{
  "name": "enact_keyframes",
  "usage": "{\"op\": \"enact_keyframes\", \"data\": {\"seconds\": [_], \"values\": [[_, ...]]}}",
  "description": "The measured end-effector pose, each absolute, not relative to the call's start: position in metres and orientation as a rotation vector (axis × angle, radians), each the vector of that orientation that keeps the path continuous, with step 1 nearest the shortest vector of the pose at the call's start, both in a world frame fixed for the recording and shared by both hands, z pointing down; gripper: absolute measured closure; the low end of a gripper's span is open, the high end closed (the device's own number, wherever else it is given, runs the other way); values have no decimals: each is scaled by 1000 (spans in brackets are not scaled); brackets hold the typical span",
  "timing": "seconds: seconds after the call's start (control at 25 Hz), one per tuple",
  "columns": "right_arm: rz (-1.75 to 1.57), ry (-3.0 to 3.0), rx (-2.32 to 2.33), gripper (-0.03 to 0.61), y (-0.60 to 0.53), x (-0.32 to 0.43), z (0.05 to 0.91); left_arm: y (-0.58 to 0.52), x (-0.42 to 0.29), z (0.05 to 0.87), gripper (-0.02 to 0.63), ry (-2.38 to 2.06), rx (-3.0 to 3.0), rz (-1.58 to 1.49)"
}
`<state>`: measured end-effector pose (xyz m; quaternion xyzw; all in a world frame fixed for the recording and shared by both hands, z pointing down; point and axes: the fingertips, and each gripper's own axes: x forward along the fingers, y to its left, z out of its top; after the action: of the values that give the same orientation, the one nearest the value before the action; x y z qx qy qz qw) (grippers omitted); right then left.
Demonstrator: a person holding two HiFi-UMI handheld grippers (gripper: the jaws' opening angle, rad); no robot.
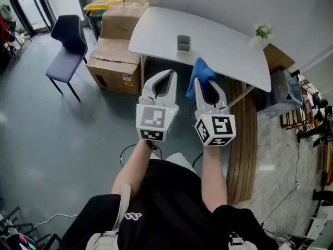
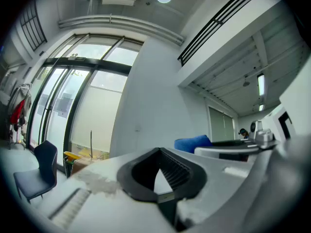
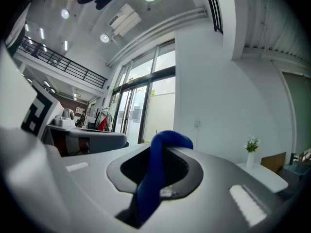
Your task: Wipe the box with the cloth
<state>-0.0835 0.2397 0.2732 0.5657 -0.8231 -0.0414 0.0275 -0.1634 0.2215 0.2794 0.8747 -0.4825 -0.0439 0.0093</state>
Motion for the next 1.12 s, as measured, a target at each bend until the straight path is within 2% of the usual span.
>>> {"op": "enact_keyframes", "data": {"seconds": [0.52, 0.76, 0.96, 1.12], "values": [[-68, -2475, 1823, 523, 223, -63, 283, 195, -167, 297, 614, -1483, 2678, -120], [-44, -2427, 1896, 523, 210, -29, 285, 181, -146, 303, 614, -1431, 2705, -106], [-5, -2426, 1936, 523, 179, -8, 293, 161, -140, 288, 614, -1348, 2693, -341], [38, -2474, 1922, 523, 135, -3, 303, 127, -140, 287, 614, -1333, 2686, -381]]}}
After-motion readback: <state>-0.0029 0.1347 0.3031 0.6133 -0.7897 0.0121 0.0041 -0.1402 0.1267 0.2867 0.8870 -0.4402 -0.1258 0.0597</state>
